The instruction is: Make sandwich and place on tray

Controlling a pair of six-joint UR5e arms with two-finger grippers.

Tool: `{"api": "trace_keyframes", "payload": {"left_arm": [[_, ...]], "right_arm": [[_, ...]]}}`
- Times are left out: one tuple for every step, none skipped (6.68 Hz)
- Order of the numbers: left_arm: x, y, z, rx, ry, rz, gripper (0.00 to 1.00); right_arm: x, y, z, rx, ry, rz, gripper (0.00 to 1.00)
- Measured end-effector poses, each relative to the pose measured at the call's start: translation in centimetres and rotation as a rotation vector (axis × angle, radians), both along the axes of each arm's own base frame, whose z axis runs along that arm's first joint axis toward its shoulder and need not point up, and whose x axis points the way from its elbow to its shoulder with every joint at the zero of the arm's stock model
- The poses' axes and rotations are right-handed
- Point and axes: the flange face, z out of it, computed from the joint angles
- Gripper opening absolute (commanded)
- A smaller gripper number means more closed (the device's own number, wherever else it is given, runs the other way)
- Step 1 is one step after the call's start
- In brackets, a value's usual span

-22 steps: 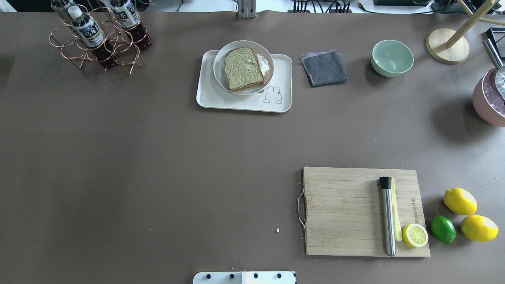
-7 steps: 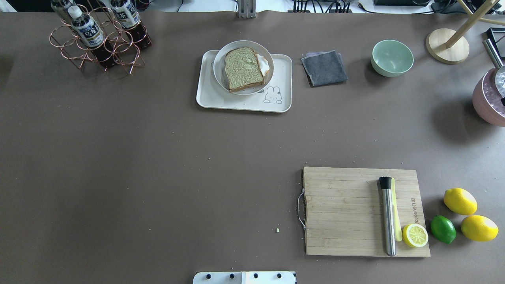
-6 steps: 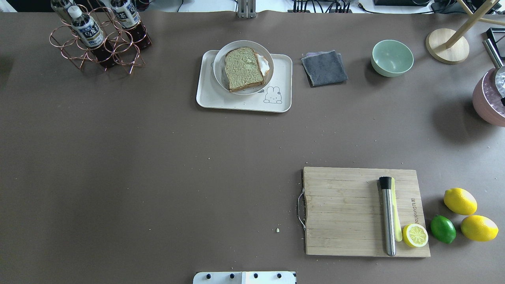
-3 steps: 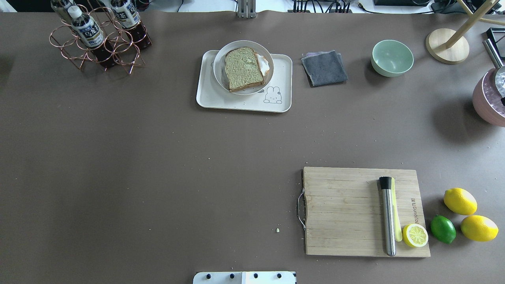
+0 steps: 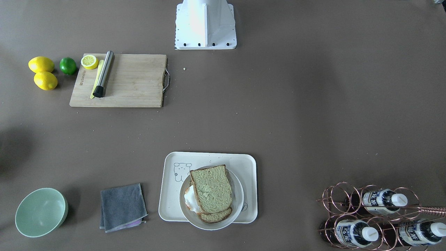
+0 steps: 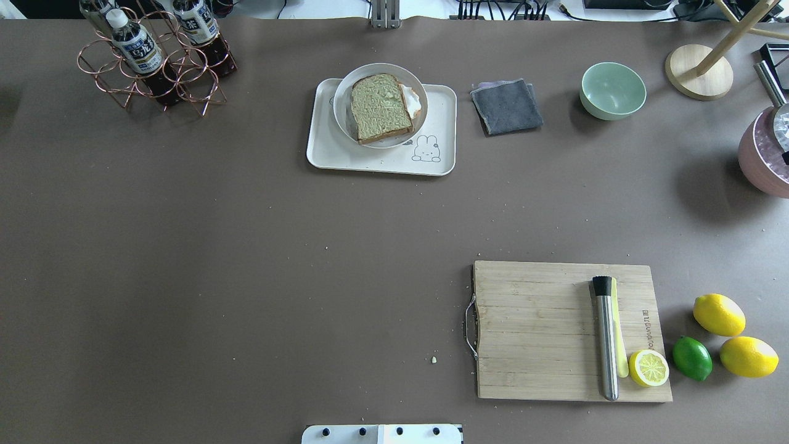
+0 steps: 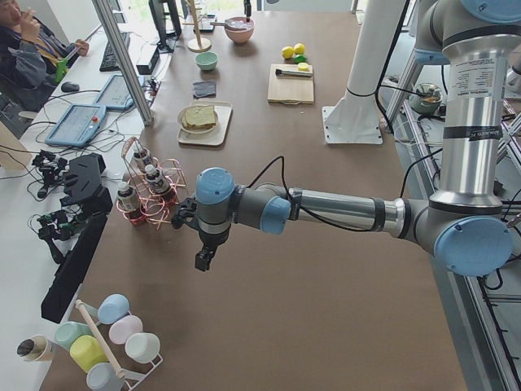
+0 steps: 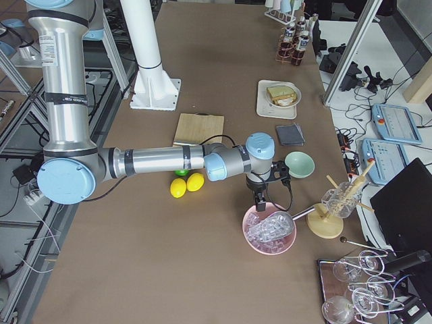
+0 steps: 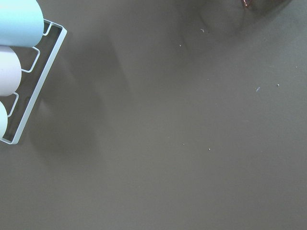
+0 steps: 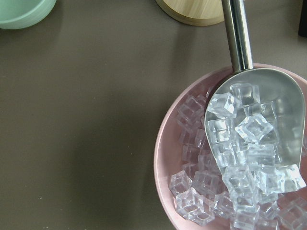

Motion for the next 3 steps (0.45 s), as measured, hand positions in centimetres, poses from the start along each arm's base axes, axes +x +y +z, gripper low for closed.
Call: {"api": "trace_keyframes", "payload": {"left_arm": [[-0.22,0.17,-0.16,0.004,-0.001,-0.003,0.98],[-0.29,0.20,-0.34,0.009,-0.003,-0.003,0.98],[-0.25,0.20,-0.68,0.015,-0.001,-0.002,0.98]], "right_arm": [[0.06,0.04,0.03,-0.005,0.003,0.008,1.00],[0.12,0.08,-0.08,-0.014,0.004,0.018,1.00],[0.12,0.06,-0.24,-0.017,0.001,0.023,1.00]]}}
